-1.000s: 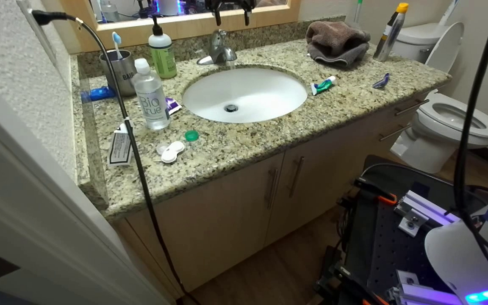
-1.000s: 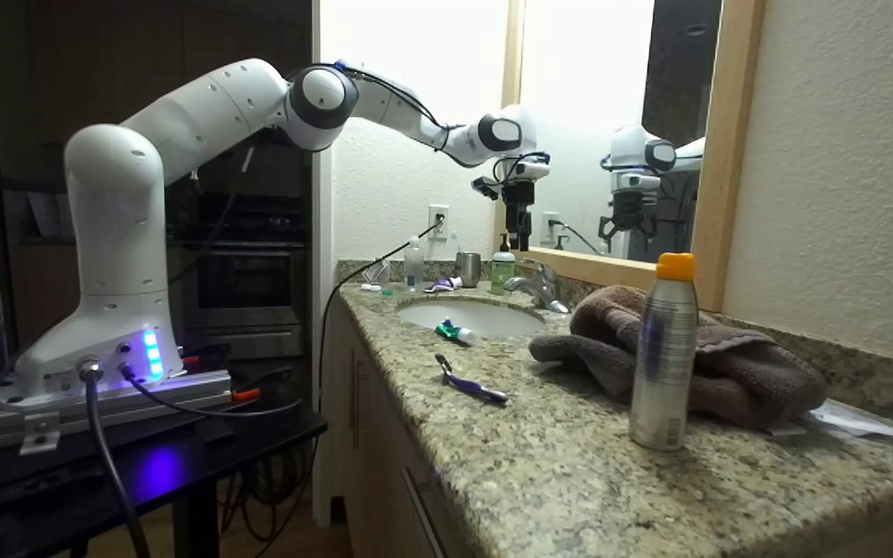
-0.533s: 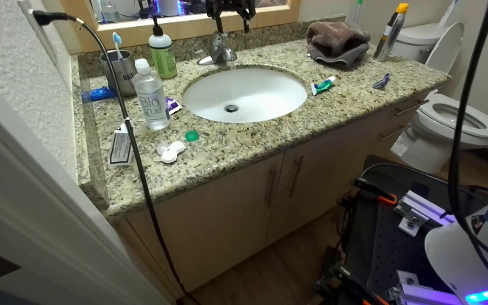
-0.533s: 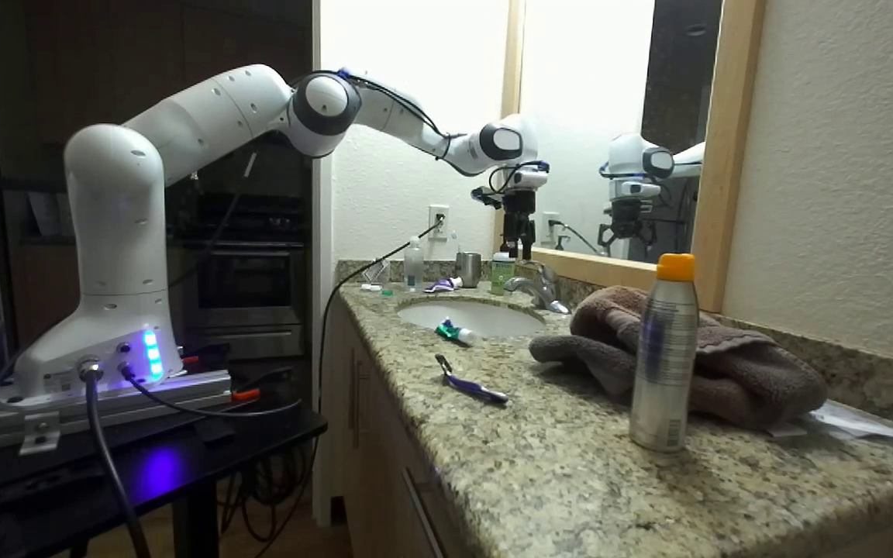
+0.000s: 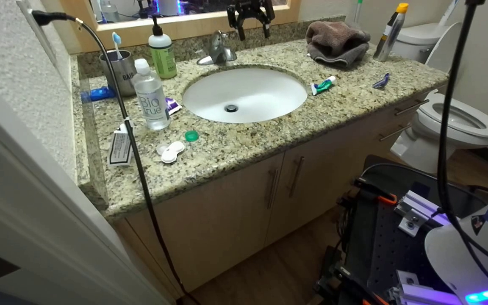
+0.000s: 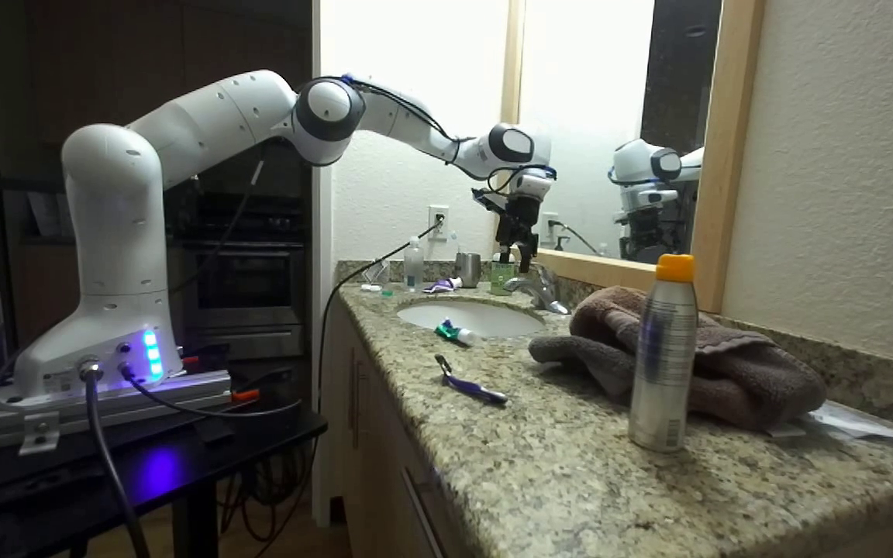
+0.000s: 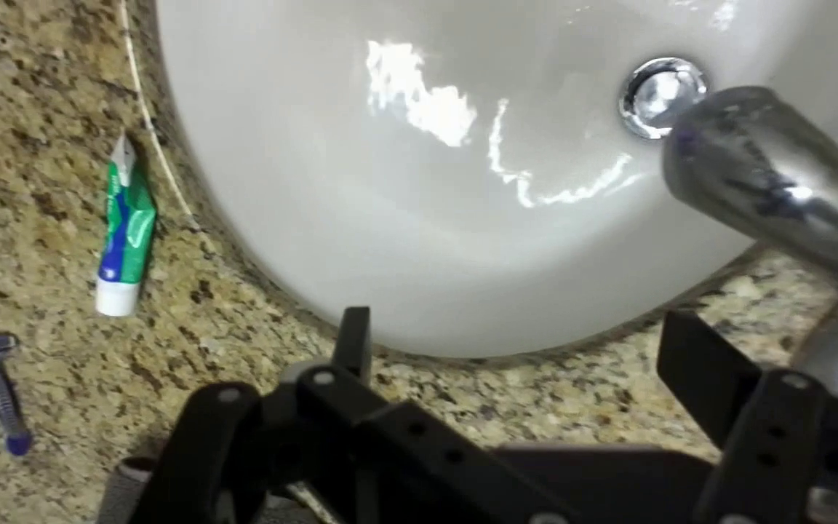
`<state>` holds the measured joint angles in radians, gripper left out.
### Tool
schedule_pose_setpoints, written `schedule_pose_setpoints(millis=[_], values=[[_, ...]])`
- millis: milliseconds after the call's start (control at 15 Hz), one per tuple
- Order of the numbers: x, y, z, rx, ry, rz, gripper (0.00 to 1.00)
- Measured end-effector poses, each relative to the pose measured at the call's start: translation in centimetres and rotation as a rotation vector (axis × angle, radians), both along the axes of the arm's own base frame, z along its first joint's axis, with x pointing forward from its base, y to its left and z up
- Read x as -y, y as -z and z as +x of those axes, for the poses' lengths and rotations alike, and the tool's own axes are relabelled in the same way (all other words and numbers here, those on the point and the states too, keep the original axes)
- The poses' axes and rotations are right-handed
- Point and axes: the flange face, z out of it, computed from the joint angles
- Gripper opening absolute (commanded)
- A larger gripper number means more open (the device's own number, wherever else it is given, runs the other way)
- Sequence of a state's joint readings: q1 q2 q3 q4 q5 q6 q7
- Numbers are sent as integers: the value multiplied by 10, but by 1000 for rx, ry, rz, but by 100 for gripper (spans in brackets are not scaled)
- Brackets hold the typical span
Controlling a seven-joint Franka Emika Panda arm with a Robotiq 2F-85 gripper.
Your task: Move the silver bottle to the right side of the counter
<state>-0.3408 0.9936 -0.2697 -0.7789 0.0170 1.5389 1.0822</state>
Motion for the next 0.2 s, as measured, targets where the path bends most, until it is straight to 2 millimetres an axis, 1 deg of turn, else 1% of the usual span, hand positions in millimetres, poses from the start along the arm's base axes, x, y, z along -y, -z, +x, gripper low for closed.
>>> schedule_pose_setpoints(millis=[133, 200], values=[[7, 12, -8, -41, 32, 16, 100], [9, 14, -9, -48, 40, 18, 100]])
